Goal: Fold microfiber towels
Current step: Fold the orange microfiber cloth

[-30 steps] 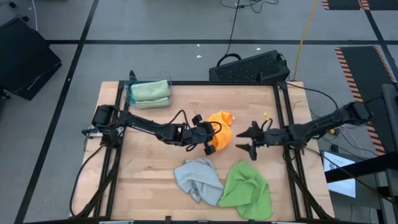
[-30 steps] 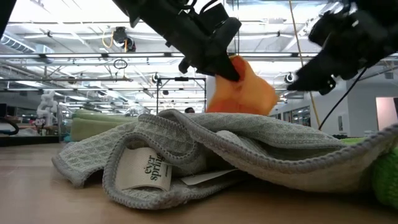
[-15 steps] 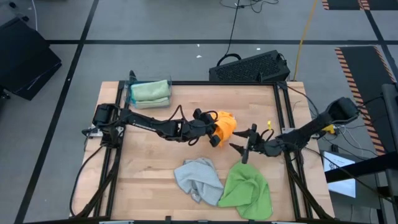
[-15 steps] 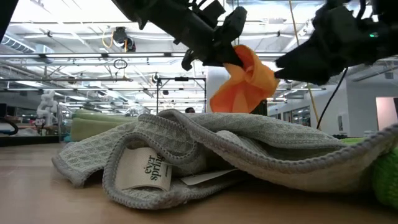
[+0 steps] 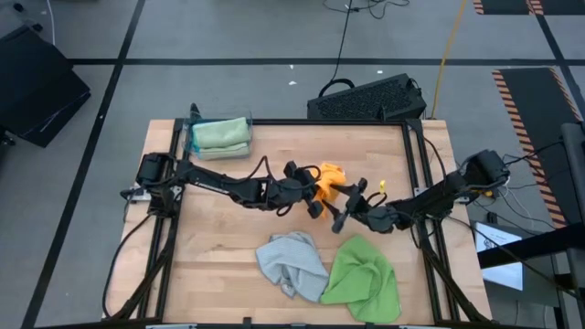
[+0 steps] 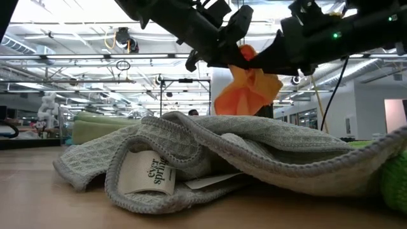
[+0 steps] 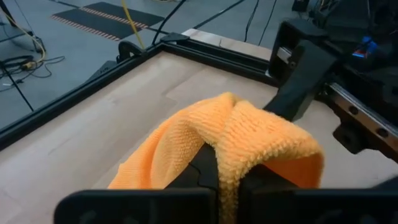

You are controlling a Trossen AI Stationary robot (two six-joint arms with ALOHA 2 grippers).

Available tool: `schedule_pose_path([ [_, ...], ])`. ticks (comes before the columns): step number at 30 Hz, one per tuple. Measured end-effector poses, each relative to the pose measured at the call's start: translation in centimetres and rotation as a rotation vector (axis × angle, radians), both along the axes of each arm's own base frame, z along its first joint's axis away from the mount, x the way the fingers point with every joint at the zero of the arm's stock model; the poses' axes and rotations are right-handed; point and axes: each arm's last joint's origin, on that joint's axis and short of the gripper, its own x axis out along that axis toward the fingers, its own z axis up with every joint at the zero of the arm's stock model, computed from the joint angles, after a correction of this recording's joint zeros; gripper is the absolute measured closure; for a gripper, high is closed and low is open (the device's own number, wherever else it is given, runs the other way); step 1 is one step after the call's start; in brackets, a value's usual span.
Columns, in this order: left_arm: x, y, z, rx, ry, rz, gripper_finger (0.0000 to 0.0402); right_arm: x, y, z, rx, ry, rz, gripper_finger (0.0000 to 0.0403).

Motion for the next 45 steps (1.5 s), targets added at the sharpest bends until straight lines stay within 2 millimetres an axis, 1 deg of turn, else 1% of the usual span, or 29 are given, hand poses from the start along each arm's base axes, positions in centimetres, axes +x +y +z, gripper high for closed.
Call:
schedule_pose_path([
  [2,-0.1,0.0,-0.1,-0.003,0.012,-0.002,0.0386,-0.1,-0.1,-0.1,-0.013,0.013,-0.031,0.0173],
  [4,-0.1,-0.3,-0.2,-0.004,0.02,-0.012,0.0385,-0.1,-0.3,-0.3,-0.031,0.039,-0.063,0.0208],
  [6,-0.1,-0.6,-0.2,0.007,0.026,-0.043,0.0391,-0.3,-0.4,-0.6,-0.063,0.08,-0.083,0.0257],
  [10,-0.1,-1.4,-0.2,0.031,0.051,-0.131,0.0393,-0.7,-0.5,-0.4,-0.098,0.138,-0.067,0.0371],
  [11,-0.1,-1.6,-0.3,0.045,0.06,-0.149,0.0386,-0.9,-0.6,-0.2,-0.111,0.157,-0.063,0.0387],
  [12,-0.1,-1.8,-0.3,0.055,0.072,-0.164,0.0376,-1.1,-0.6,0.0,-0.12,0.17,-0.059,0.0391],
  [14,-0.3,-2.2,-0.6,0.065,0.108,-0.18,0.0347,-1.6,-0.7,0.4,-0.115,0.197,-0.019,0.0387],
  [18,-0.8,-2.8,-1.3,0.088,0.193,-0.173,0.0276,-2.7,-1.4,1.4,-0.052,0.237,0.066,0.0394],
  [21,-1.1,-3.2,-1.6,0.099,0.24,-0.162,0.0232,-3.6,-2.0,2.1,-0.012,0.268,0.105,0.0399],
  [24,-1.3,-3.4,-1.8,0.092,0.258,-0.148,0.0201,-4.5,-2.7,2.7,0.022,0.286,0.138,0.0398],
  [26,-1.3,-3.5,-1.9,0.09,0.262,-0.146,0.0191,-4.9,-3.2,3.2,0.043,0.286,0.161,0.0399],
  [28,-1.4,-3.5,-1.9,0.096,0.269,-0.147,0.0189,-5.1,-3.5,3.5,0.064,0.279,0.19,0.04],
  [30,-1.4,-3.5,-1.9,0.106,0.275,-0.135,0.0198,-5.3,-3.8,3.8,0.079,0.274,0.215,0.04],
  [32,-1.5,-3.4,-2.1,0.111,0.295,-0.13,0.0221,-5.3,-4.0,3.9,0.091,0.272,0.232,0.04],
  [36,-1.6,-3.1,-2.3,0.114,0.318,-0.109,0.0285,-5.3,-4.3,4.0,0.112,0.273,0.267,0.0399],
  [39,-1.5,-2.9,-2.7,0.111,0.323,-0.089,0.0316,-5.2,-4.6,3.9,0.145,0.271,0.287,0.0399],
  [42,-1.3,-2.9,-3.3,0.11,0.335,-0.107,0.0315,-5.2,-5.1,3.9,0.175,0.262,0.267,0.0399],
  [45,-1.1,-3.3,-4.5,0.123,0.373,-0.136,0.0283,-5.1,-5.6,3.9,0.183,0.257,0.236,0.0399],
])
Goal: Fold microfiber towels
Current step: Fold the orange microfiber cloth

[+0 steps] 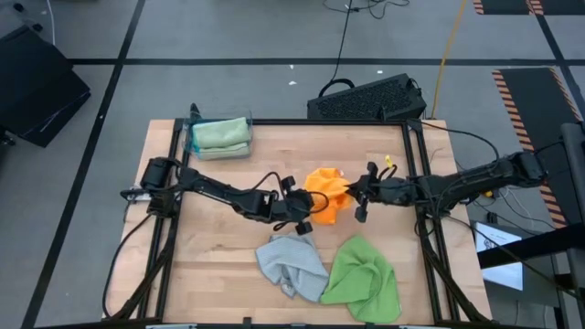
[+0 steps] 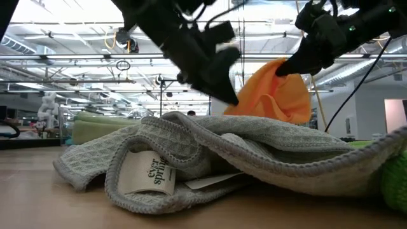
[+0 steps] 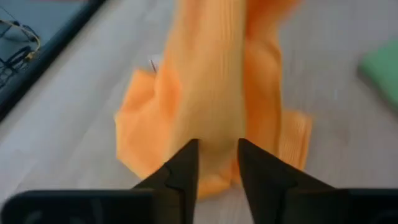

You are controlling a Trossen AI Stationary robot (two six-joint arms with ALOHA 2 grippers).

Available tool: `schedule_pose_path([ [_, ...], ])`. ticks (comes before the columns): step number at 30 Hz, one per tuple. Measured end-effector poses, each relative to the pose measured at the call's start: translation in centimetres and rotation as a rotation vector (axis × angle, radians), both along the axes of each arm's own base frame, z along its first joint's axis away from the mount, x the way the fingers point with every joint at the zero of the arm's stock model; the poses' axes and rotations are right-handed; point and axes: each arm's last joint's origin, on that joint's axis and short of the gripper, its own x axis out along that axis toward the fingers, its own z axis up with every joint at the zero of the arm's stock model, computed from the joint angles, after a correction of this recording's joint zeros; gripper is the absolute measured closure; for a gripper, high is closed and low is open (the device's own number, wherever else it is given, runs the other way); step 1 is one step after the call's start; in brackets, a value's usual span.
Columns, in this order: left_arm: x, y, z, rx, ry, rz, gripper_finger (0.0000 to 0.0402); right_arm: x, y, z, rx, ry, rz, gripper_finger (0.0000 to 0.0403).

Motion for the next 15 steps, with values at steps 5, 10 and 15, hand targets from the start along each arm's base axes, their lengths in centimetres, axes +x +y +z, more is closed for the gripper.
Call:
schedule_pose_path([
  [5,0.5,-1.7,-2.0,0.127,0.024,-0.027,0.0204,0.0,-0.8,0.0,0.003,0.005,-0.042,0.0399],
  [10,0.9,-3.7,-3.5,0.398,0.038,-0.009,0.0163,0.1,-1.3,0.0,0.022,-0.004,-0.035,0.0399],
  [15,1.2,-3.8,-5.2,0.622,0.137,0.005,0.0174,0.1,-1.7,0.0,0.037,-0.008,-0.03,0.0399],
])
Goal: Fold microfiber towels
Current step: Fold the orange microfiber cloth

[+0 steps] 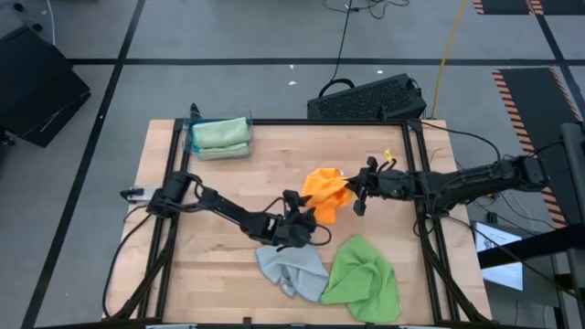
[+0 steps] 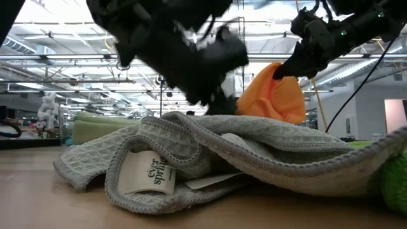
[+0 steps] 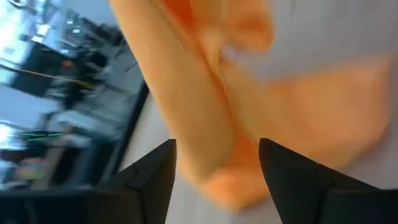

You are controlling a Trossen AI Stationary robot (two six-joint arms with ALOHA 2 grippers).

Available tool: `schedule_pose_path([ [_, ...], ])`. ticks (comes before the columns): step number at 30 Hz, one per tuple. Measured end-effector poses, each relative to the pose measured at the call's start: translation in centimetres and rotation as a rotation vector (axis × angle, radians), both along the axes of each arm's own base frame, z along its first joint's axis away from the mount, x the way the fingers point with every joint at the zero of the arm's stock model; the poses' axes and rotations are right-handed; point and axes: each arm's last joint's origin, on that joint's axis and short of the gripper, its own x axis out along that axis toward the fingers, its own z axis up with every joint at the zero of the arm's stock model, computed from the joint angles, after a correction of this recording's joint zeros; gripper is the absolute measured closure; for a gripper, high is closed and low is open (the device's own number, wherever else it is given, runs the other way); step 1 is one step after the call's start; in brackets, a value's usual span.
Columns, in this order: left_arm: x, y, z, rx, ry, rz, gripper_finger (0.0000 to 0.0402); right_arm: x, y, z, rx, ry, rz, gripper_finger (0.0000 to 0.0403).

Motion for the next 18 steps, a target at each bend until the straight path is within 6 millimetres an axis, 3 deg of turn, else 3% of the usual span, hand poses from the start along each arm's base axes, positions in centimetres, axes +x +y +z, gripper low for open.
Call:
schedule_pose_path([
  [4,0.2,0.4,-0.7,0.134,0.095,0.0,0.0184,0.0,-0.3,0.0,0.019,0.001,0.01,0.0399],
  [13,0.8,2.4,-0.5,0.245,0.195,-0.011,0.0181,0.0,-0.9,0.0,0.047,0.0,0.029,0.0399],
  [18,1.2,2.8,0.0,0.254,0.171,-0.046,0.0235,0.0,-1.2,-0.1,0.061,0.008,0.038,0.0399],
])
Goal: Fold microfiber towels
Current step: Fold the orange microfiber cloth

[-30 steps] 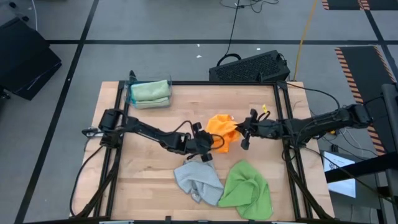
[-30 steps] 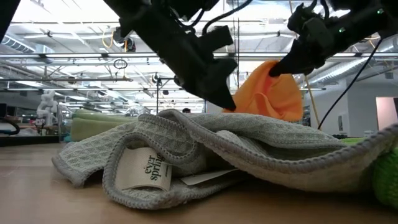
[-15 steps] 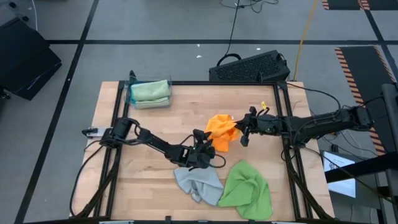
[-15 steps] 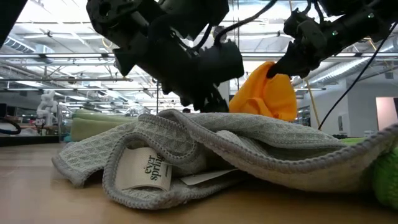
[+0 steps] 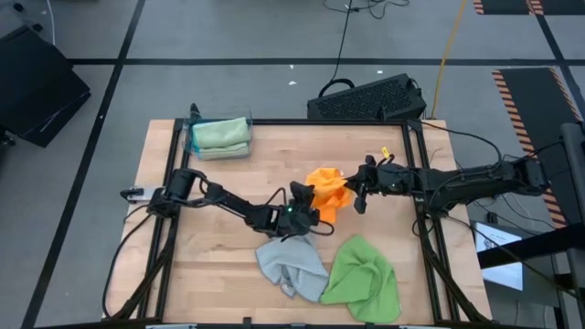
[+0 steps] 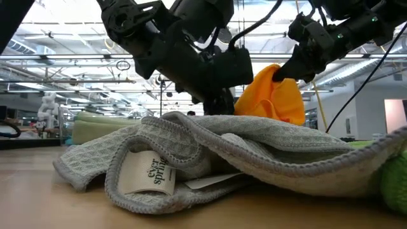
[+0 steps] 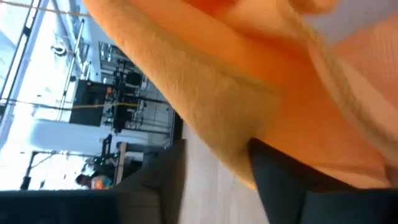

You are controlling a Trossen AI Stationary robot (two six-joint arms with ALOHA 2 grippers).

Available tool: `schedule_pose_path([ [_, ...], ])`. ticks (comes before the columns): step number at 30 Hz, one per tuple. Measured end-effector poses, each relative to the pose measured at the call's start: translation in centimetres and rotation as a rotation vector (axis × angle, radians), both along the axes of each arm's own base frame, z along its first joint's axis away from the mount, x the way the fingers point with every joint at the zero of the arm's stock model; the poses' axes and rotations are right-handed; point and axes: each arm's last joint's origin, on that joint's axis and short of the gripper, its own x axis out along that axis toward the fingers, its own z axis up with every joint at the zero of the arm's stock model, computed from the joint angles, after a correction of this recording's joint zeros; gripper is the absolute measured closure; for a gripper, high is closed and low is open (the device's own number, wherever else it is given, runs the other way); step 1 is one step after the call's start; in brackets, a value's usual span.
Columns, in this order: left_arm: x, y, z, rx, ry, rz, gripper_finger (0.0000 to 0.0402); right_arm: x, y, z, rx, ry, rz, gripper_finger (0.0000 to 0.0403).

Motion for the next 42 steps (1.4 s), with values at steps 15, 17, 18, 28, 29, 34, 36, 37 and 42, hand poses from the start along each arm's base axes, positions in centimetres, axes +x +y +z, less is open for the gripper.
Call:
schedule_pose_path([
  [15,0.0,1.4,4.6,-0.305,-0.256,-0.089,0.0396,-0.5,0.3,-1.0,0.098,0.112,0.11,0.0398],
  [17,-0.4,2.0,6.1,-0.519,-0.246,-0.21,0.0395,-0.7,0.3,-1.2,0.089,0.141,0.122,0.0395],
  [18,-0.8,2.3,6.9,-0.627,-0.229,-0.263,0.0396,-0.8,0.3,-1.4,0.072,0.164,0.133,0.0391],
  [28,-2.1,5.7,8.9,-1.162,-0.136,-0.438,0.0397,-0.7,2.4,-1.3,-0.043,0.165,0.237,0.0251],
  [29,-2.2,6.0,8.7,-1.174,-0.131,-0.418,0.0394,-0.8,2.9,-1.3,-0.088,0.175,0.224,0.0236],
  [34,-2.3,7.1,8.5,-1.264,-0.15,-0.352,0.039,-1.0,5.0,-1.0,-0.293,0.158,0.174,0.0202],
  [36,-2.3,7.4,8.5,-1.297,-0.145,-0.363,0.0397,-0.7,6.1,-0.7,-0.377,0.116,0.227,0.0201],
  [37,-2.3,7.4,8.5,-1.302,-0.144,-0.366,0.0397,-0.7,6.5,-0.5,-0.422,0.102,0.258,0.0201],
  [42,-2.2,7.0,8.8,-1.317,-0.154,-0.411,0.0388,0.4,7.7,-0.2,-0.62,0.031,0.355,0.0205],
])
